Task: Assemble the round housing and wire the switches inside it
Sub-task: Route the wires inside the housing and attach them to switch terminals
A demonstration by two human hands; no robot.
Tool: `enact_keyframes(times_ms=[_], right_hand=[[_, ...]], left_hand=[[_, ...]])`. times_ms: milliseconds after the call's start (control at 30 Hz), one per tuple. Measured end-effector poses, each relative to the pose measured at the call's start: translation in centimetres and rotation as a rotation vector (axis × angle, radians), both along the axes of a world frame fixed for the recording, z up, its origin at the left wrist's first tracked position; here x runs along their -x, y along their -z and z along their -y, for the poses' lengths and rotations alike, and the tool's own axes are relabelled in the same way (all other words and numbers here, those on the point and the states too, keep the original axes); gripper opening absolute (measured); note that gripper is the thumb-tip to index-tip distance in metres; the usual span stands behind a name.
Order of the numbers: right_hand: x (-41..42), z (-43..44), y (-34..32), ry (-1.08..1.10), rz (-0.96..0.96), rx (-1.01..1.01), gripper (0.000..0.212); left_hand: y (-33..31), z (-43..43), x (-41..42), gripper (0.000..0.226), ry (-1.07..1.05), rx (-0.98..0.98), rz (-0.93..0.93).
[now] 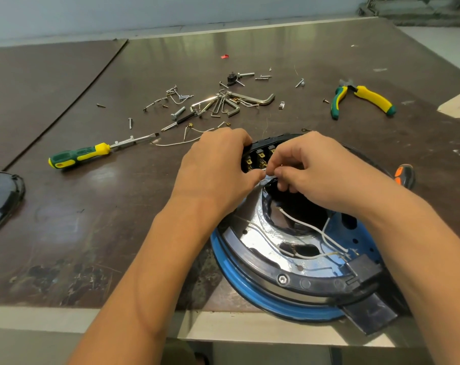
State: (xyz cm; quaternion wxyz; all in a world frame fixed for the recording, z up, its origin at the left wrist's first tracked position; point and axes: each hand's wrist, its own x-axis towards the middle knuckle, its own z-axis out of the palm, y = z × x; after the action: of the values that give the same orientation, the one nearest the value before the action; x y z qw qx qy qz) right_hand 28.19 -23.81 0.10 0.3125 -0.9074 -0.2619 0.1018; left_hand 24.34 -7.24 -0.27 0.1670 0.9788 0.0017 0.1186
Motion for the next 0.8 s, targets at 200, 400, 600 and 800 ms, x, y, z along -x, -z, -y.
enact_keyframes(times_ms=[200, 400, 600, 800], right_hand=[[0.10, 0.08, 0.07, 0.002, -0.010, 0.012, 0.022], [-0.14, -0.03, 0.15, 0.007, 0.028, 0.045, 0.019], [-0.42, -0.02, 0.17, 0.027, 0.021, 0.008, 0.018], [-0.45, -0.05, 0.61, -0.006, 0.050, 0.034, 0.001]], left_hand=[[0.07, -0.17, -0.10, 0.049, 0.004, 0.020, 0.002], [0.21, -0.21, -0.17, 0.047, -0.014, 0.069, 0.001], [0.38, -0.08, -0.23, 0.051, -0.021, 0.047, 0.010], [0.28, 0.39, -0.41, 0.059, -0.018, -0.078, 0.019]])
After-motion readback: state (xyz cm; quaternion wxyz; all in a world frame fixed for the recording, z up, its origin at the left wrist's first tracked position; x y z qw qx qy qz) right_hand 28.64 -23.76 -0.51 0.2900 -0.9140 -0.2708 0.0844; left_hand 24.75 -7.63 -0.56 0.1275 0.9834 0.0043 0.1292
